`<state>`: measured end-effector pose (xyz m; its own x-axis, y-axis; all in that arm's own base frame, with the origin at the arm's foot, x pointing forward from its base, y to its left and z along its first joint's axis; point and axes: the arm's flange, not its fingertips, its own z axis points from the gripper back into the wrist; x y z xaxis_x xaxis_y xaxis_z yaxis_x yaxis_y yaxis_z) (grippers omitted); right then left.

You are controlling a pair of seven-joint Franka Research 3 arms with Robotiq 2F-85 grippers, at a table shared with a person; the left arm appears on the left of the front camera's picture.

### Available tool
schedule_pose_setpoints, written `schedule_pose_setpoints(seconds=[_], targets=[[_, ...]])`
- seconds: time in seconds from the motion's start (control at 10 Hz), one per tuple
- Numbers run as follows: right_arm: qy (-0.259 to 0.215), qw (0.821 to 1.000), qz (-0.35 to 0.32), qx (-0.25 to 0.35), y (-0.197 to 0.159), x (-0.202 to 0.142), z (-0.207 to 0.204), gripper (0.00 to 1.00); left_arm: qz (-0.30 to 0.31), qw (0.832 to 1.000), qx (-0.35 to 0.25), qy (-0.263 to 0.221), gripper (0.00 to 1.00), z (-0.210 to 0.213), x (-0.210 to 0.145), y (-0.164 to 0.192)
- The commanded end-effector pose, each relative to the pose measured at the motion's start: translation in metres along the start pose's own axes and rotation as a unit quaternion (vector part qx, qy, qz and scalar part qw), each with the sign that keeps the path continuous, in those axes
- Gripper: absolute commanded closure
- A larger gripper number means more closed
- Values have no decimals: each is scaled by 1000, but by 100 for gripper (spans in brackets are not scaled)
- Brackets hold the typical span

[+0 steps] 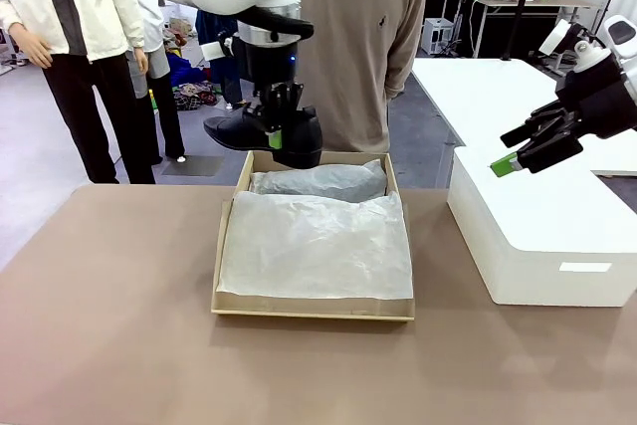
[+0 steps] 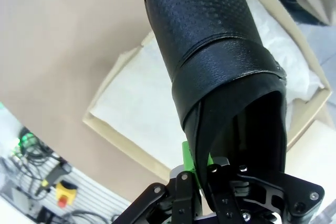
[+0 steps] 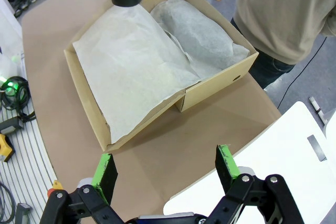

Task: Pack the shoes into the box.
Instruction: Place the other shoe of the Shoes into the Shoes Box.

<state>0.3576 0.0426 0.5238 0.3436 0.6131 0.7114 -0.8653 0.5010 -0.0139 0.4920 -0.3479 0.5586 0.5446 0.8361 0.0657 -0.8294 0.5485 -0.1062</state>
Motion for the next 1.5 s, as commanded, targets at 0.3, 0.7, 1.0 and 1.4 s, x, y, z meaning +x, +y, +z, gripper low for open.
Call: schedule_pose_setpoints(seconds=[0.3,0.7,1.0,1.4], targets=[[-17,1000,10,7,-4,-1,-1,0,119,992,-6,-41,100,-19,-47,-54],[-17,1000,10,7,-4,-1,-1,0,110,994,11,-20,100,-32,-69,-75],[-17,1000,10,7,-4,-1,-1,0,82,997,-8,-13,100,-43,-64,-67],[-17,1000,10,7,-4,-1,-1,0,76,997,-6,-10,100,-48,-67,-73]])
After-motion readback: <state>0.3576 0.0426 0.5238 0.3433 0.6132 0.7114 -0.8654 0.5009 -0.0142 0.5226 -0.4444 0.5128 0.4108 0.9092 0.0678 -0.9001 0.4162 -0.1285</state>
